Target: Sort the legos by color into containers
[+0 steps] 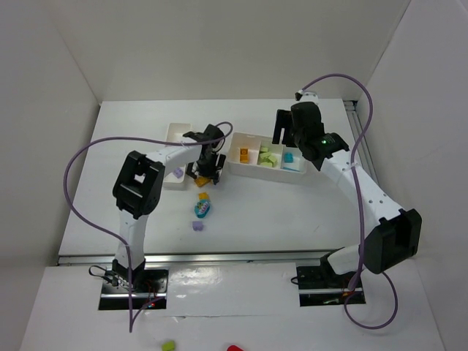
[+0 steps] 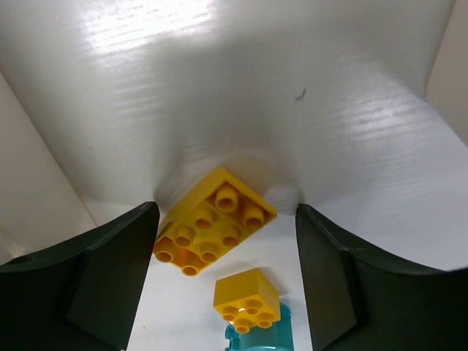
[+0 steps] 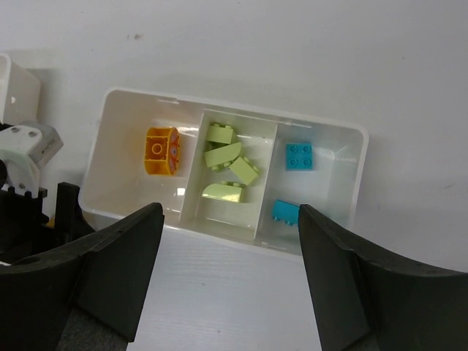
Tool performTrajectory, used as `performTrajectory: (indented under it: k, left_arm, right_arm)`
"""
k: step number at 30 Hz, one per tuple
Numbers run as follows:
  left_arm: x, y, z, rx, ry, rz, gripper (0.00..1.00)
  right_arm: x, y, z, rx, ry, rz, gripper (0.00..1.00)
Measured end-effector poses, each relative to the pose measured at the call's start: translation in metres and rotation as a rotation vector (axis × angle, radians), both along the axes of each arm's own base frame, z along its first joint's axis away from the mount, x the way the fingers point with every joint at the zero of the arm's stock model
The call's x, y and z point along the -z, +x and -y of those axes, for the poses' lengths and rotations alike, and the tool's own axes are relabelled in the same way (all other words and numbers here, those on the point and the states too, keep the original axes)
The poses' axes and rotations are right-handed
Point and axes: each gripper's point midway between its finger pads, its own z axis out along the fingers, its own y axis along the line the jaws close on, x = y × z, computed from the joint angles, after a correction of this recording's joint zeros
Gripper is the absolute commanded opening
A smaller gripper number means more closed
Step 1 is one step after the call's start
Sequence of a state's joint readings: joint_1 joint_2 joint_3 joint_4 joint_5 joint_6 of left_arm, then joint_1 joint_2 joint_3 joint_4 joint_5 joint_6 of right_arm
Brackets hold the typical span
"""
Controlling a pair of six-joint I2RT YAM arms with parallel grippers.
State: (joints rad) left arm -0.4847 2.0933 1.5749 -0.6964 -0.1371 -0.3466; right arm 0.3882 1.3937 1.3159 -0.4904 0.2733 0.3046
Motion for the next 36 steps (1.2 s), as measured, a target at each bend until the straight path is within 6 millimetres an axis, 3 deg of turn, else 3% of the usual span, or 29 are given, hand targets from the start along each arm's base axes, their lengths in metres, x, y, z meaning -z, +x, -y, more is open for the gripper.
performTrajectory:
  k: [3, 7, 8, 11, 15, 16, 17, 22, 28, 30, 35, 36]
  left_arm:
    - [0.0, -0.008, 0.002, 0.012, 0.015, -0.007, 0.77]
    - [0.0, -0.014, 0.004, 0.006, 0.034, -0.013, 0.51]
    - [0.0, -0.016, 0.004, 0.007, 0.04, -0.016, 0.37]
    - [-0.006, -0.017, 0.002, 0.013, 0.064, -0.021, 0.23]
    - [-0.031, -0.003, 0.002, -0.007, 0.068, 0.013, 0.19]
    - [-0.04, 0.003, 0.003, -0.013, 0.058, 0.029, 0.05]
    - [-0.049, 0.009, 0.004, -0.018, 0.044, 0.05, 0.0]
    - [-0.101, 0.029, 0.017, -0.014, -0.054, 0.129, 0.0]
    - [-0.165, 0.055, 0.074, 0.064, -0.218, 0.265, 0.01]
    - [-0.167, 0.061, 0.091, 0.085, -0.249, 0.275, 0.05]
    - [-0.128, 0.063, 0.112, 0.115, -0.257, 0.198, 0.58]
    - [-0.12, 0.063, 0.113, 0.118, -0.256, 0.181, 0.6]
  right_arm:
    - [0.0, 0.0, 0.0, 0.0, 0.002, -0.001, 0.81]
    - [0.0, 0.0, -0.001, -0.002, 0.003, -0.002, 0.81]
    - [0.0, 0.0, -0.001, -0.003, 0.003, -0.002, 0.81]
    - [0.0, 0.0, -0.001, -0.003, 0.004, -0.002, 0.81]
    - [0.0, 0.0, -0.001, -0.004, 0.005, -0.002, 0.81]
    - [0.0, 0.0, -0.001, -0.005, 0.005, -0.002, 0.81]
    - [0.0, 0.0, -0.001, -0.005, 0.005, -0.002, 0.81]
    - [0.001, 0.0, -0.002, -0.008, 0.006, -0.004, 0.81]
    - [0.007, -0.001, -0.007, -0.025, 0.006, -0.024, 0.81]
    - [0.005, -0.001, -0.007, -0.024, 0.005, -0.024, 0.81]
    - [-0.004, 0.0, -0.006, -0.021, 0.006, -0.017, 0.81]
    - [-0.004, -0.001, -0.006, -0.019, 0.004, -0.019, 0.81]
